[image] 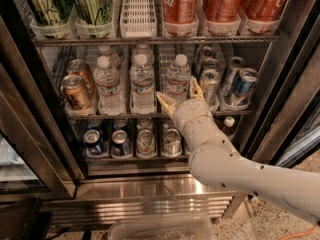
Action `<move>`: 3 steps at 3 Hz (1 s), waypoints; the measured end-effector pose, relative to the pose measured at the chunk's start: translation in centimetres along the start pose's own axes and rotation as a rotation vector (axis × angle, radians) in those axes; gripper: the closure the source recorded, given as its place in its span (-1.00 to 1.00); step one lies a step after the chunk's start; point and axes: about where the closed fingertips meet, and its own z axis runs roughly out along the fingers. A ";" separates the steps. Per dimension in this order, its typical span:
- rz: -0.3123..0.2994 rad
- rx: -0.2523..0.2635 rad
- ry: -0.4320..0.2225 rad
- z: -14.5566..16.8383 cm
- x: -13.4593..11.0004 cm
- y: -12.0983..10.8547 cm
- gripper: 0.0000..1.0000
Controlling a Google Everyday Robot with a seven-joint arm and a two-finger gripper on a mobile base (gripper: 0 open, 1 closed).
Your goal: Pick water bottle from middle shelf of fridge
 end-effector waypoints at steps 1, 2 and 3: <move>0.000 0.000 0.000 0.0 0.0 0.0 -0.08; 0.003 -0.007 0.011 0.1 0.3 0.3 0.38; -0.004 -0.045 0.054 0.3 0.8 1.2 0.85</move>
Offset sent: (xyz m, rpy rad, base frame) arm 0.0005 0.0030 -0.0120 -0.0021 0.0362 0.0055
